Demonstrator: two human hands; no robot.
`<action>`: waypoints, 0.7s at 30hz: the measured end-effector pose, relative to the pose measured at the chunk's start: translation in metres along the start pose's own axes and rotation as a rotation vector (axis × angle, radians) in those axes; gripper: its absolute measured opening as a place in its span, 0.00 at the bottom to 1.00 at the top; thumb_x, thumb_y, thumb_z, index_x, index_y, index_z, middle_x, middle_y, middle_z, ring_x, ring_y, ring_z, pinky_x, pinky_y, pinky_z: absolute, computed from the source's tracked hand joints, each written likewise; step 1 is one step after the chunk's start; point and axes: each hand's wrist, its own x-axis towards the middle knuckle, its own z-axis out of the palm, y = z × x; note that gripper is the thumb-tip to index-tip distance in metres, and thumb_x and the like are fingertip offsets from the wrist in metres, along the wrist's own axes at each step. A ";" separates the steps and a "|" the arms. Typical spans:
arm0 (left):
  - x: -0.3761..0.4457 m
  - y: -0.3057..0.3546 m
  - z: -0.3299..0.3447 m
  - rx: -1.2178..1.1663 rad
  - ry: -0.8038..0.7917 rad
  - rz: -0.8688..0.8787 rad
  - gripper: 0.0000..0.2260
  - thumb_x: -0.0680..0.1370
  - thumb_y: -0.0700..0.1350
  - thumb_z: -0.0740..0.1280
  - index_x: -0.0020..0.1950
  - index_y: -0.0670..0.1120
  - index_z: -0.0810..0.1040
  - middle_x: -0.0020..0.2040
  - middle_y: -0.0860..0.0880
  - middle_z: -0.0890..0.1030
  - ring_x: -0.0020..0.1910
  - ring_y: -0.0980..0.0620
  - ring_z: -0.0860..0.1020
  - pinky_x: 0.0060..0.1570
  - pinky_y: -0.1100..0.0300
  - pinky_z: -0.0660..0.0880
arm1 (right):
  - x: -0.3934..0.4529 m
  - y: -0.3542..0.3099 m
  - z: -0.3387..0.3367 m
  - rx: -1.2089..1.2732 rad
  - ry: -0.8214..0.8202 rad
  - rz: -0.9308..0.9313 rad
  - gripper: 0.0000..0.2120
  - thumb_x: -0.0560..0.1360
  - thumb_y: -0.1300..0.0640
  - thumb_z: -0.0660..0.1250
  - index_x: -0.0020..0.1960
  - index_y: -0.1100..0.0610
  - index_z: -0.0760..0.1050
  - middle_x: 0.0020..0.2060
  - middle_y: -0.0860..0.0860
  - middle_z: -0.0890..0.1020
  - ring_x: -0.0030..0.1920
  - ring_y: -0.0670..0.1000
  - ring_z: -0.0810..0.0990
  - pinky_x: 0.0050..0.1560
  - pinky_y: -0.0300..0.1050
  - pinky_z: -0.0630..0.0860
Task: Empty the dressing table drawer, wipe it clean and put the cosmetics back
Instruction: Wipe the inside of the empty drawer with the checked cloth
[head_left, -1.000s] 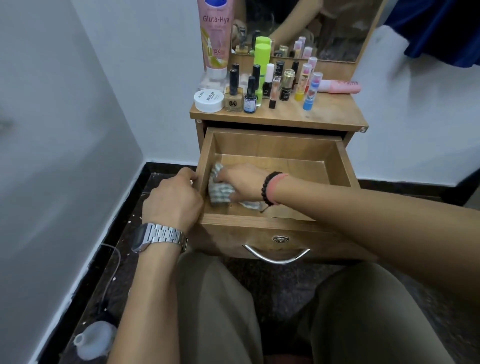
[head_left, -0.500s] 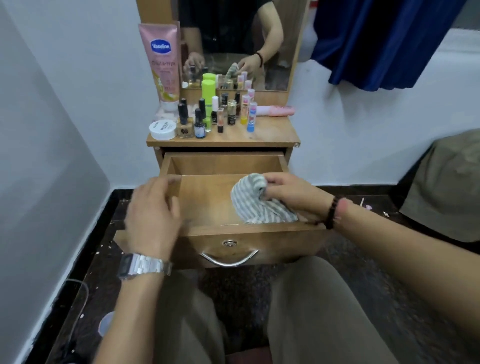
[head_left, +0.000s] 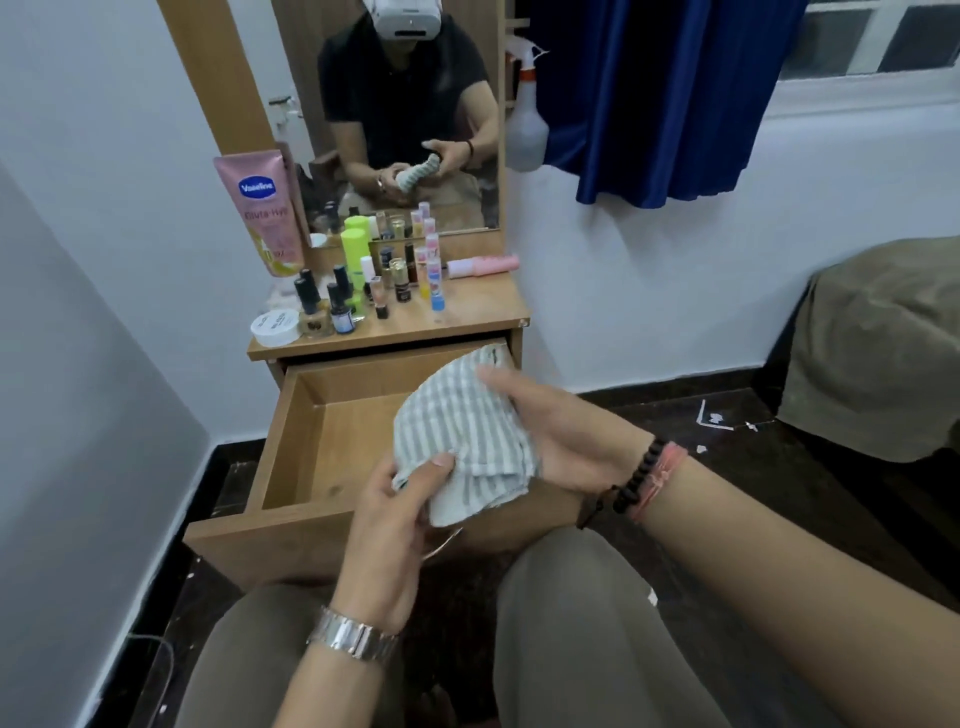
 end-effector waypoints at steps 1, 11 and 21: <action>-0.001 0.001 0.001 0.000 -0.015 -0.006 0.17 0.75 0.44 0.66 0.62 0.41 0.76 0.57 0.43 0.82 0.56 0.45 0.80 0.53 0.51 0.77 | 0.001 0.002 -0.001 -0.065 0.036 -0.015 0.22 0.80 0.54 0.62 0.70 0.63 0.67 0.64 0.62 0.77 0.65 0.60 0.76 0.68 0.58 0.70; 0.010 0.016 0.014 -0.062 -0.092 -0.113 0.19 0.74 0.42 0.65 0.65 0.41 0.74 0.58 0.40 0.81 0.57 0.40 0.79 0.50 0.47 0.80 | 0.004 0.003 -0.003 -0.116 0.277 -0.142 0.14 0.80 0.63 0.61 0.66 0.61 0.71 0.59 0.58 0.79 0.56 0.56 0.79 0.62 0.54 0.76; 0.083 0.033 0.032 -0.051 -0.090 -0.152 0.18 0.77 0.35 0.60 0.66 0.42 0.72 0.60 0.40 0.79 0.59 0.40 0.78 0.58 0.43 0.75 | 0.002 -0.007 -0.030 -0.017 0.388 -0.016 0.14 0.78 0.60 0.63 0.63 0.56 0.74 0.55 0.54 0.80 0.48 0.49 0.80 0.45 0.43 0.76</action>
